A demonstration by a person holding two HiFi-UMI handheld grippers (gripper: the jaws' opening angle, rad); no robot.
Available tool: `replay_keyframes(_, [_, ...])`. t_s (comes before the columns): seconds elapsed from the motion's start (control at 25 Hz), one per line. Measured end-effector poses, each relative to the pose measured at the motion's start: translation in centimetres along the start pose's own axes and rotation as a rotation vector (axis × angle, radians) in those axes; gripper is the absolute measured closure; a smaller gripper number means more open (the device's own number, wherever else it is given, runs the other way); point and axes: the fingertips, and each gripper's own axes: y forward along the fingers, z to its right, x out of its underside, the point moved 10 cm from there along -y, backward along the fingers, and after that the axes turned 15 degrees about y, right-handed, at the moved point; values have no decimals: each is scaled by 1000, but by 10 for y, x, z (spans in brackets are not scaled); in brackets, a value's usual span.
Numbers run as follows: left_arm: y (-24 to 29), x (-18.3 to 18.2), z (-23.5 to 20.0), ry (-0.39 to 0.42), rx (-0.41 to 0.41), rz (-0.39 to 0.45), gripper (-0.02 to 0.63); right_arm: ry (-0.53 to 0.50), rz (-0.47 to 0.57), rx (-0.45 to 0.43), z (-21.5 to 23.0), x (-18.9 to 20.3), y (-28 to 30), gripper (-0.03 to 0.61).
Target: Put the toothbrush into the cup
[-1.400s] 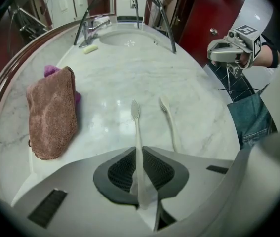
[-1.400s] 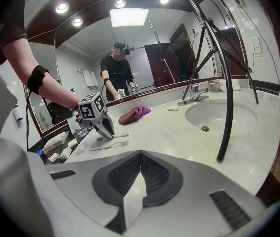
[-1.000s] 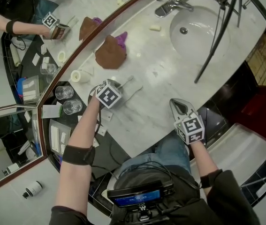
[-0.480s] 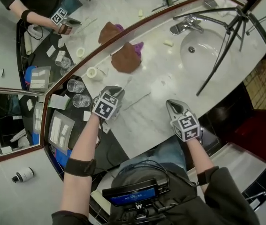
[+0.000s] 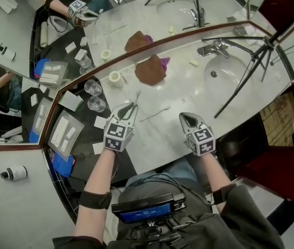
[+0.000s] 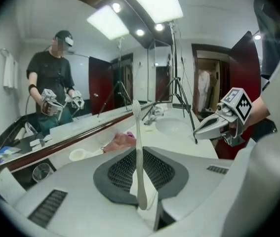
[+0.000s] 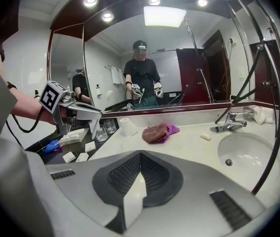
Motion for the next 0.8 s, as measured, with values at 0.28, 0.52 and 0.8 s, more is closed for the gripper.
replay_keyframes(0.28, [-52,11,4,-148,-223,127,566,-74,-33,-69,-25,-15,15,575])
replay_keyframes(0.52, [-82,35,-6,-254,-367,163,566,-123,-63,-154,-49,-23,39,575])
replay_keyframes(0.8, [-104,51,-32,-337,-504,182,566,-186,-103,-278,-88,-30,68,575])
